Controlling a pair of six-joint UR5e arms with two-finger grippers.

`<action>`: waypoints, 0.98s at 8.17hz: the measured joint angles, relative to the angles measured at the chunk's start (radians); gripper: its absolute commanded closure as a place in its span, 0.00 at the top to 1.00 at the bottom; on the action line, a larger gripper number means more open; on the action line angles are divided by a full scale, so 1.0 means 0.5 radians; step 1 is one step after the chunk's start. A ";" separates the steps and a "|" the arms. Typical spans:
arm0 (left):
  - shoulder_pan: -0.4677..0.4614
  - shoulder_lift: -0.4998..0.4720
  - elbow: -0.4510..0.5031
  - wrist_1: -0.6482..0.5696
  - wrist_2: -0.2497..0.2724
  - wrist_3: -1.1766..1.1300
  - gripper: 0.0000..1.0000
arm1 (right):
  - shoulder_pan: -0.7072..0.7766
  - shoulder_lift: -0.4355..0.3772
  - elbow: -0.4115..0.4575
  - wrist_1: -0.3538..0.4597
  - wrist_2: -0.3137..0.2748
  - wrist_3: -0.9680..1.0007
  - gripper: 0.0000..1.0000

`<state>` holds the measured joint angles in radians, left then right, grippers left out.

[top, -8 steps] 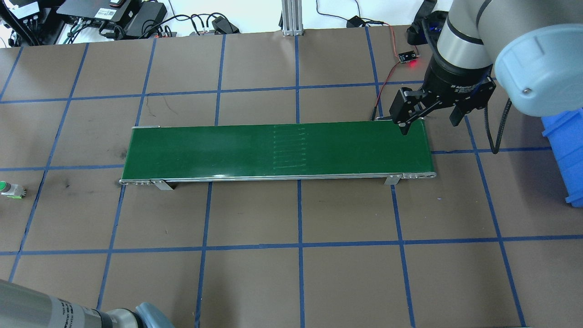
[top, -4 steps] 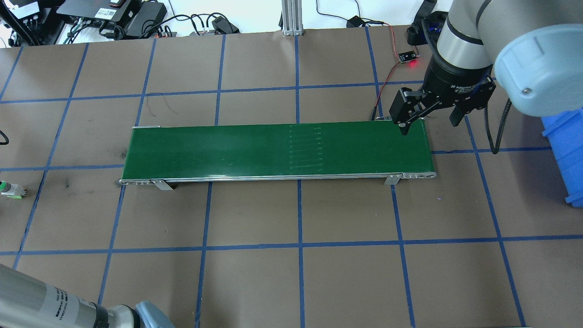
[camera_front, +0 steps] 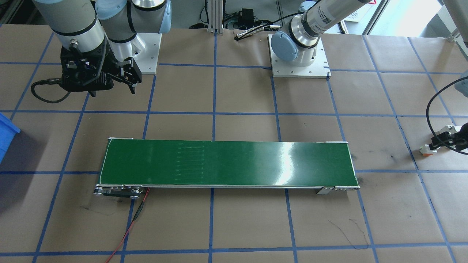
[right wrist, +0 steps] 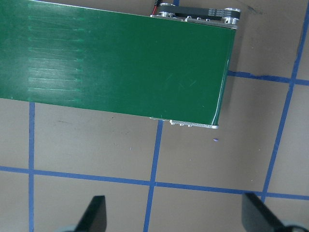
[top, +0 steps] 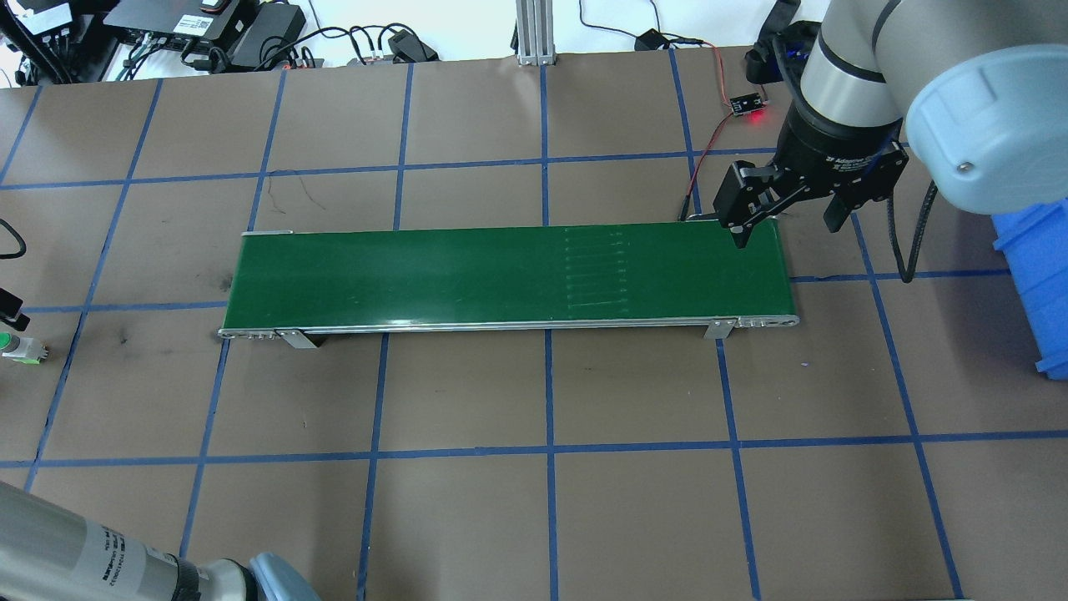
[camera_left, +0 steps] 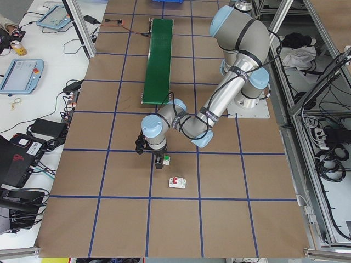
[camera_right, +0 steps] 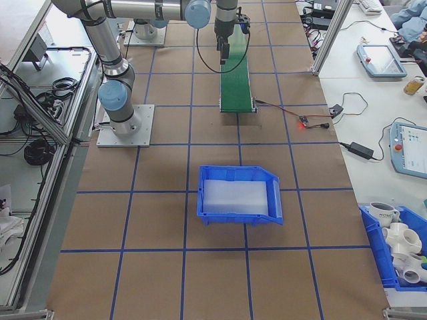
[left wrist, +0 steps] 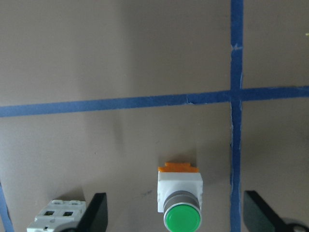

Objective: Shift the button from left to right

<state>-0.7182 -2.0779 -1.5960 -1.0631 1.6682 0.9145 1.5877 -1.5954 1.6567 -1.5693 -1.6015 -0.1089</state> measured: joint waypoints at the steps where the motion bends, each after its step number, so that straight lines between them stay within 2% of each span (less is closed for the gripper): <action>1: 0.000 -0.009 -0.003 -0.002 -0.015 0.009 1.00 | 0.000 0.000 0.000 0.000 0.000 0.000 1.00; 4: 0.003 -0.040 -0.023 -0.056 -0.005 0.017 1.00 | 0.000 0.000 0.000 0.000 0.000 -0.003 1.00; 7: 0.004 -0.101 -0.036 -0.099 0.087 0.008 0.99 | 0.000 0.000 0.000 0.000 0.000 -0.003 1.00; 8: 0.004 -0.107 -0.036 -0.100 0.100 0.009 0.69 | 0.000 0.000 0.000 0.000 0.000 -0.003 1.00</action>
<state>-0.7164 -2.1316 -1.6139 -1.1133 1.7182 0.9191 1.5877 -1.5953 1.6567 -1.5693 -1.6015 -0.1105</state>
